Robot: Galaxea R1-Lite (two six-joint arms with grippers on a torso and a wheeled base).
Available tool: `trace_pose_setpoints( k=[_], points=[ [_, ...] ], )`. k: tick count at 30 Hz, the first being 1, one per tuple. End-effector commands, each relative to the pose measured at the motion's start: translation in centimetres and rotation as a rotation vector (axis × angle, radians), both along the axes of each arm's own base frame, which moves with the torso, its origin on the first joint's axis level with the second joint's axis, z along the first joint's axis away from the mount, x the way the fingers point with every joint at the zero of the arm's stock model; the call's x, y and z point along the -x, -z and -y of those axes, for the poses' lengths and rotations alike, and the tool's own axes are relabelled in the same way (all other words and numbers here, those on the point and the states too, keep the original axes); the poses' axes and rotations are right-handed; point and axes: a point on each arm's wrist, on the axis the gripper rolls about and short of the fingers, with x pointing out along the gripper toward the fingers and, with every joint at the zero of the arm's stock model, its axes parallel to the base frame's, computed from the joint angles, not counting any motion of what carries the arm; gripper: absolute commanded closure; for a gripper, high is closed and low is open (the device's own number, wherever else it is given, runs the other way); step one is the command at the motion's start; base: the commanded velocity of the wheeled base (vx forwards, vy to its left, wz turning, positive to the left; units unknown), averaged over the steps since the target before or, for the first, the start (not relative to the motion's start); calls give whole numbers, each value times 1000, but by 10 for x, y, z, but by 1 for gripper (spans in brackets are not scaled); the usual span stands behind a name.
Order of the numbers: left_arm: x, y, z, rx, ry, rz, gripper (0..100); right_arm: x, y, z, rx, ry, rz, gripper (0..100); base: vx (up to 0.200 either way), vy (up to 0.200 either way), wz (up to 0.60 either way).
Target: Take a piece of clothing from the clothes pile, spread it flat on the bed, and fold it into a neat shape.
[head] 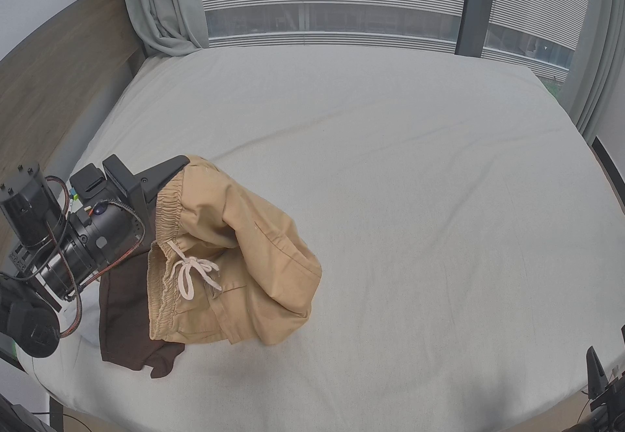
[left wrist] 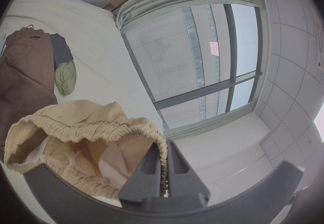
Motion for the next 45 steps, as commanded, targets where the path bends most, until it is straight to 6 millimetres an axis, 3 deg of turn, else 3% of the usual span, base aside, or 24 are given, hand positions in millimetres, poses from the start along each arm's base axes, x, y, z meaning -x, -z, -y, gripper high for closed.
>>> trace_pose_setpoints(
  k=[1,13,29,34,45],
  points=[
    [2,-6,6,35,-7,7,100,-1,5,0,0,0,-8,0,0,0,0],
    [-5,-32,40,189,2,-24,100,-1,5,0,0,-2,-8,0,0,0,0],
    [3,-43,68,203,98,-27,100,-1,5,0,0,-2,-8,0,0,0,0],
    [3,-56,79,212,85,-31,100,-1,5,0,0,-2,-8,0,0,0,0],
    [3,-55,99,208,111,-51,100,-1,5,0,0,-2,-8,0,0,0,0]
  ],
)
